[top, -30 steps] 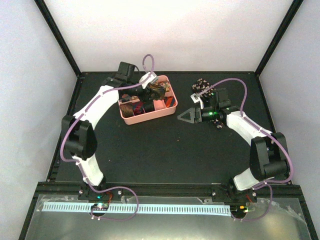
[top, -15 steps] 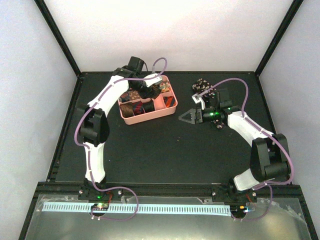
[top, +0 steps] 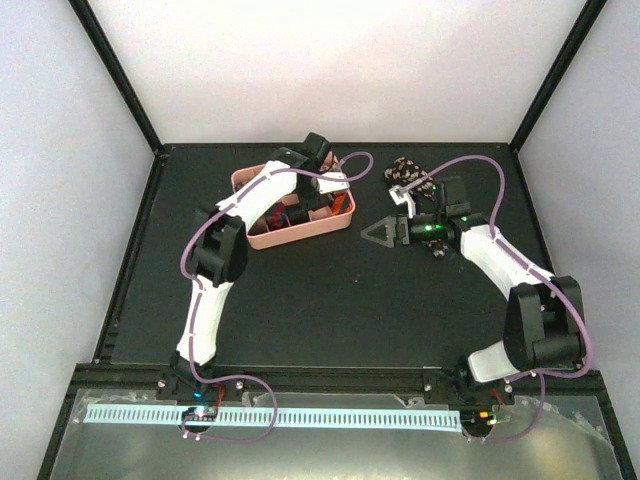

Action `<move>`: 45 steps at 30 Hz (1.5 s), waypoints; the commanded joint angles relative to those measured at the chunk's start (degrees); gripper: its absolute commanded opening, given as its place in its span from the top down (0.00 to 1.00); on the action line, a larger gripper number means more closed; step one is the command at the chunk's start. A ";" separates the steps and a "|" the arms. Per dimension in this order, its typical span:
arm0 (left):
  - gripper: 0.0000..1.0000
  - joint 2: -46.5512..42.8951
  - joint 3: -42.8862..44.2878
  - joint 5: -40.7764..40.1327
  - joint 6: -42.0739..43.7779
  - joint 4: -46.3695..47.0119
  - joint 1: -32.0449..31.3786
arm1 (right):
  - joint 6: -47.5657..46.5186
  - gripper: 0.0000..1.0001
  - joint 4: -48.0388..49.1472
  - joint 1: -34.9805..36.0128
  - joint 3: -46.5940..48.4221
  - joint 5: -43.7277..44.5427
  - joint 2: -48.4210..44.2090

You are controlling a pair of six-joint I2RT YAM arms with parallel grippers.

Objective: Roll the ties
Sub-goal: Move the bin to the center of the board, then place the tie in the storage box.

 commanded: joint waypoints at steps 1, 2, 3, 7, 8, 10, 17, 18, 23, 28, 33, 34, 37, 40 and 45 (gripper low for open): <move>0.98 0.54 0.70 -8.24 2.28 -3.11 -0.74 | 0.41 0.00 1.41 -0.39 -0.77 -0.67 -1.19; 0.98 0.72 0.44 -8.58 2.79 -2.96 -0.98 | 0.53 0.00 1.59 -0.41 -0.79 -0.84 -1.13; 0.98 1.19 0.24 -9.38 3.41 -2.87 -1.26 | 0.61 0.00 1.74 -0.40 -0.83 -0.95 -1.02; 0.98 3.85 0.71 -12.56 4.91 -3.31 -2.05 | 0.83 0.00 1.84 -0.45 -0.90 -1.03 -1.27; 0.99 4.16 0.92 -11.30 4.95 -3.70 -1.98 | 0.81 0.00 1.79 -0.51 -0.99 -1.02 -1.40; 0.98 4.91 1.00 -9.96 5.36 -3.90 -1.96 | 0.90 0.00 2.11 -0.61 -1.30 -0.79 -1.72; 0.98 8.23 1.99 -6.66 6.67 -8.66 -2.45 | 1.48 0.00 2.50 -0.70 -1.35 -0.87 -1.60; 0.99 8.03 1.22 -6.28 7.02 -9.90 -2.60 | 1.43 0.00 2.50 -0.69 -1.46 -0.75 -1.66; 0.98 2.61 -9.93 -1.86 9.84 -12.55 -2.82 | 1.56 0.00 2.41 -0.69 -1.56 -0.76 -1.87; 0.98 -1.76 -14.40 2.71 10.67 -15.30 -2.66 | 1.83 0.00 2.65 -0.70 -1.56 -1.00 -1.43; 0.93 -1.06 -14.67 2.90 9.66 -9.99 -2.63 | 2.45 0.00 2.79 -0.72 -1.01 -1.60 -0.48; 0.91 -1.06 -15.82 2.73 10.12 -7.90 -2.51 | 2.32 0.00 2.63 -0.75 -0.94 -1.60 -0.52; 0.79 -1.22 -18.09 2.65 12.63 -2.48 -2.01 | 2.04 0.00 2.53 -0.72 -1.31 -1.01 -1.21; 0.59 0.00 -16.99 3.72 14.18 -2.09 -1.63 | 2.16 0.00 2.91 -0.70 -1.71 -0.65 -1.67; 0.40 -1.64 -16.29 5.05 15.11 -1.55 -1.17 | 2.07 0.00 2.49 -0.71 -1.45 -0.63 -1.65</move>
